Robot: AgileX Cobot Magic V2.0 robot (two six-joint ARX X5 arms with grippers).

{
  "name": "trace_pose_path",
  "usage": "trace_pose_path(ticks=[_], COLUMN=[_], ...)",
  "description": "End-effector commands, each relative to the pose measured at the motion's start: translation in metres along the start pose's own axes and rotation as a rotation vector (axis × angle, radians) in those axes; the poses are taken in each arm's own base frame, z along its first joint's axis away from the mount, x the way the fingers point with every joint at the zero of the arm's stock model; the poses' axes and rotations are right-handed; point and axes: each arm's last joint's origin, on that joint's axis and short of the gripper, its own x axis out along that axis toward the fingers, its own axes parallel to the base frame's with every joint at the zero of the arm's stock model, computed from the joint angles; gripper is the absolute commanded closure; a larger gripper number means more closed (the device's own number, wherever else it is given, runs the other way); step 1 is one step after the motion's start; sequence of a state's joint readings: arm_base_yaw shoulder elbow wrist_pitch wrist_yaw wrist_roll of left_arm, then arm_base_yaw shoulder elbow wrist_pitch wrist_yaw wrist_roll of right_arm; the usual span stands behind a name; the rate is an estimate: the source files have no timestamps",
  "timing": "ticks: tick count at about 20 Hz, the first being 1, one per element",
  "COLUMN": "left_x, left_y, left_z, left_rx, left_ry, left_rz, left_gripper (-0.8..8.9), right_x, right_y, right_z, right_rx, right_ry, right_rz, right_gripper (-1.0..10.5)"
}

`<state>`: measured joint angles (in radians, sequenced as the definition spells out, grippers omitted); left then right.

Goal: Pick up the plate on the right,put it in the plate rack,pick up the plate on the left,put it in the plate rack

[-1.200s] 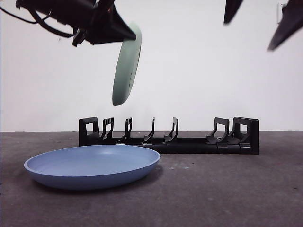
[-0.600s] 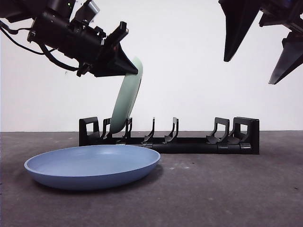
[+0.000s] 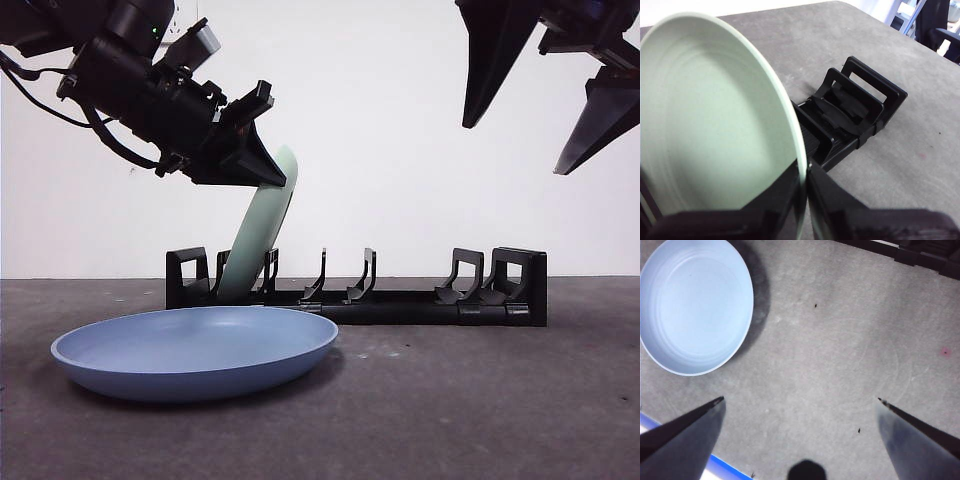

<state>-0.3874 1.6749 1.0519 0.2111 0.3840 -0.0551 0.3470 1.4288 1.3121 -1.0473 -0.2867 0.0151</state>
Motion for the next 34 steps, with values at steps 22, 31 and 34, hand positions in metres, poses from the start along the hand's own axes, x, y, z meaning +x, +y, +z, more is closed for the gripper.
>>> trace_pose_path(ticks=[22,31,34], left_x=[-0.175,-0.262,-0.271], left_y=[-0.078,-0.108,-0.111], left_z=[0.049,0.014,0.006], left_rx=[0.391,0.568,0.610], left_ry=[-0.025,0.134,0.196], left_rz=[-0.069,0.047,0.097], left_gripper=[5.07,3.73,3.71], right_x=[0.009,0.115,0.148], right_y=[0.016,0.050,0.051], right_z=[0.014,0.030,0.030], right_rx=[0.001,-0.033,-0.004], right_ry=[-0.123,0.034,0.081], right_rz=[0.047,0.041,0.030], right_gripper=[4.5,4.5,4.5])
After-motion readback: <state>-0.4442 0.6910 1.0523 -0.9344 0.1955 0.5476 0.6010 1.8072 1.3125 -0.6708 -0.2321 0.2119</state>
